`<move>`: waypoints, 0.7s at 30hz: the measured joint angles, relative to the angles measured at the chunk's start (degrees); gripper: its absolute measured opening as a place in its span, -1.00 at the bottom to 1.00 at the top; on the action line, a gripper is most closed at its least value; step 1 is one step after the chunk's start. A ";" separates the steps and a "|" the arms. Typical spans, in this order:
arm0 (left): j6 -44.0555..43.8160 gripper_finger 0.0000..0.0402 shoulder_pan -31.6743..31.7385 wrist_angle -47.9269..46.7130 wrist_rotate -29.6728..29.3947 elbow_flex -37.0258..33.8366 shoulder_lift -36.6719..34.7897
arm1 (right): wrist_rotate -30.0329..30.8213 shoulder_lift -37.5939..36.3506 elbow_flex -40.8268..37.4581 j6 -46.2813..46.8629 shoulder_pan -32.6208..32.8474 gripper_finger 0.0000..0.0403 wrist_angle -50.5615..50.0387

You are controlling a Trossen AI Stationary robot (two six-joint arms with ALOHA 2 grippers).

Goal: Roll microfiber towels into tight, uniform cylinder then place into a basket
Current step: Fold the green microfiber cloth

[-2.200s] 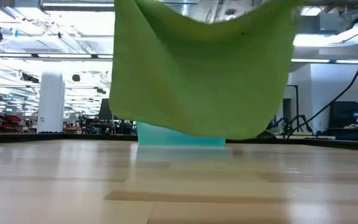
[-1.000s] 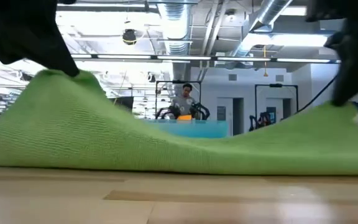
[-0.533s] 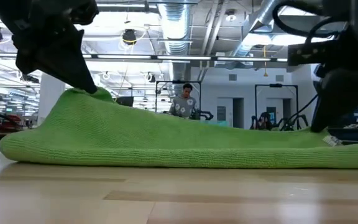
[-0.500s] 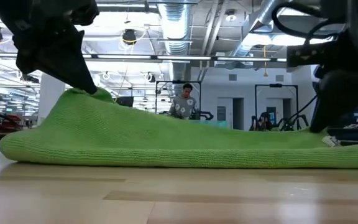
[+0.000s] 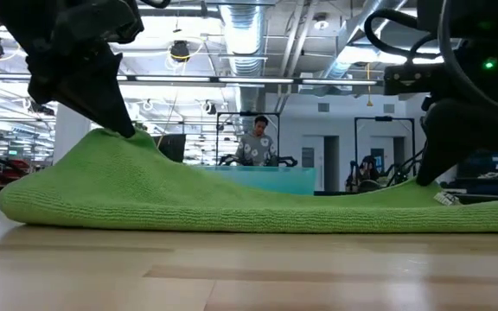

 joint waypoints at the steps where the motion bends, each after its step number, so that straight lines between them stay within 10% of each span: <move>1: -0.22 -0.98 -0.04 -0.04 0.02 0.00 0.00 | 0.00 0.00 0.00 0.00 0.00 -0.96 -0.02; 21: 4.70 -0.40 0.49 -1.32 1.55 0.02 -0.02 | -2.73 0.00 0.01 0.00 -0.39 -0.86 0.01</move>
